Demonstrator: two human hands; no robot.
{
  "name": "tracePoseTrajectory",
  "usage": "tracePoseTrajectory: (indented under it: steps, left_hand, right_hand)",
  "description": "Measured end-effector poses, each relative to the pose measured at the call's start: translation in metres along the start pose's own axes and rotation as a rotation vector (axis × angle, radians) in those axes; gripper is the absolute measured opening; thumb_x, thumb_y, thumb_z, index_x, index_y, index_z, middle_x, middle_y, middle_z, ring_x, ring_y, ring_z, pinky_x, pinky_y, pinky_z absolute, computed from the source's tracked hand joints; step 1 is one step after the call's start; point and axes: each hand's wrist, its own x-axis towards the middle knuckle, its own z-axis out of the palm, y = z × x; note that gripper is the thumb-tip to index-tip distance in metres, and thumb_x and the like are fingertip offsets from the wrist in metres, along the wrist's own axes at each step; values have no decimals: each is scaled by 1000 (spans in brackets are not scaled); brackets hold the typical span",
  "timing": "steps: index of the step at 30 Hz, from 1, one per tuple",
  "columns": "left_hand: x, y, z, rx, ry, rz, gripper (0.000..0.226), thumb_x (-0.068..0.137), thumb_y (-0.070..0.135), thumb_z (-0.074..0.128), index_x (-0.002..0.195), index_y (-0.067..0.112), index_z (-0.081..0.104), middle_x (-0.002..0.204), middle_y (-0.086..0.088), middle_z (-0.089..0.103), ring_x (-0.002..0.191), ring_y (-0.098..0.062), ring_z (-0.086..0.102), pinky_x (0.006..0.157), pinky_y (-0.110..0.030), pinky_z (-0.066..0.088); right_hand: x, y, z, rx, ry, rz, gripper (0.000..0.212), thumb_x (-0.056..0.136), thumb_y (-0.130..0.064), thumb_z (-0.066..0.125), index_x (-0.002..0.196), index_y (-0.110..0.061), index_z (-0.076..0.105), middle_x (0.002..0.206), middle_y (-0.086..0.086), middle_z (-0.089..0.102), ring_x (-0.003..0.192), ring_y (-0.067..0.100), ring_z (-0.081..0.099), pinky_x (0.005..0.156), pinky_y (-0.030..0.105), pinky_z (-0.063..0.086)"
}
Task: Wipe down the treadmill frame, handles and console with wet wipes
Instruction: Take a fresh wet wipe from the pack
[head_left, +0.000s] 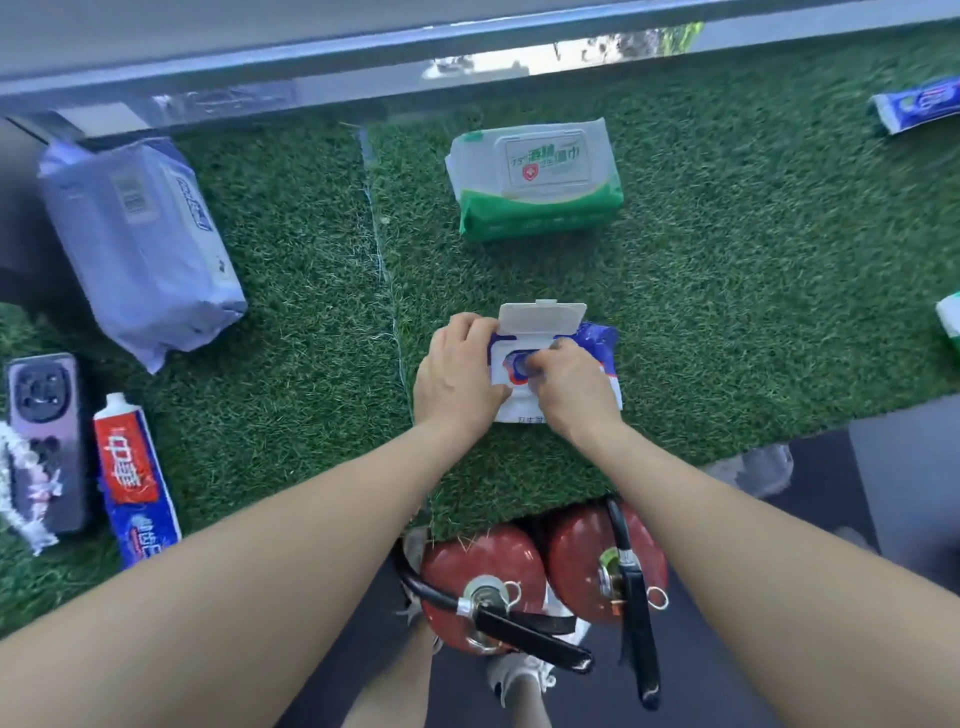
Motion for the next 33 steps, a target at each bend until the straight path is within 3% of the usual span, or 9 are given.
tracePoseTrajectory:
  steps: [7, 14, 18, 23, 26, 28, 30, 31, 33]
  left_hand:
    - [-5, -11, 7, 118, -25, 64, 71, 75, 23, 77, 135, 22, 38, 143, 8, 32, 132, -14, 28, 99, -30, 37]
    - [-7, -12, 16, 134, -12, 51, 73, 76, 18, 76, 137, 21, 36, 146, 8, 27, 136, -13, 22, 99, -25, 35]
    - [-10, -12, 17, 139, 22, 68, 71, 77, 18, 74, 138, 21, 37, 146, 7, 29, 136, -13, 23, 100, -26, 35]
    - [-15, -9, 13, 77, 13, 43, 69, 79, 15, 71, 138, 22, 37, 147, 8, 25, 135, -13, 22, 97, -30, 41]
    - [-19, -9, 12, -8, 66, -109, 82, 75, 15, 76, 143, 21, 29, 146, 2, 22, 132, -17, 27, 99, -32, 40]
    - [-21, -9, 13, -89, 76, -255, 91, 72, 19, 80, 144, 19, 24, 139, -2, 25, 127, -20, 33, 97, -34, 40]
    - [-22, -8, 14, -68, 42, -299, 89, 71, 24, 81, 140, 17, 26, 131, -5, 34, 122, -22, 38, 94, -35, 41]
    - [-21, -7, 14, -39, 27, -295, 84, 71, 26, 82, 136, 17, 29, 128, -5, 37, 119, -22, 41, 92, -35, 41]
    - [-18, -6, 13, -8, -1, -304, 77, 69, 29, 83, 128, 16, 35, 125, -5, 42, 115, -23, 45, 89, -36, 43]
  right_hand:
    - [17, -5, 7, -20, -116, 61, 14, 87, -16, 60, 98, -19, 67, 106, 8, 67, 99, 29, 59, 79, 33, 47]
    - [15, -8, 9, -247, -134, -54, 20, 90, -7, 54, 109, -8, 60, 115, 13, 56, 108, 33, 53, 74, 35, 42]
    - [8, -5, 11, -183, -147, -79, 25, 92, -7, 49, 117, -7, 48, 122, 13, 47, 116, 32, 43, 84, 41, 42]
    - [6, -5, -2, 93, -104, 4, 9, 93, -6, 43, 99, -12, 47, 96, 4, 56, 87, 26, 49, 70, 29, 35]
    - [9, -3, -7, 7, -181, -43, 9, 94, -12, 45, 88, -17, 42, 100, 8, 61, 83, 27, 51, 71, 32, 40]
    - [9, -3, -11, -79, -278, -81, 6, 96, -23, 47, 94, -17, 48, 110, 10, 59, 93, 29, 52, 79, 35, 44]
    - [9, -3, -14, -177, -376, -135, 30, 92, -32, 57, 114, -13, 50, 122, 9, 52, 111, 29, 48, 92, 39, 44]
    - [9, -3, -14, -233, -391, -164, 39, 89, -30, 62, 120, -11, 49, 126, 10, 49, 116, 29, 46, 95, 39, 43]
    - [8, -3, -14, -272, -360, -187, 36, 88, -18, 63, 119, -7, 50, 123, 11, 54, 111, 29, 49, 88, 33, 43]
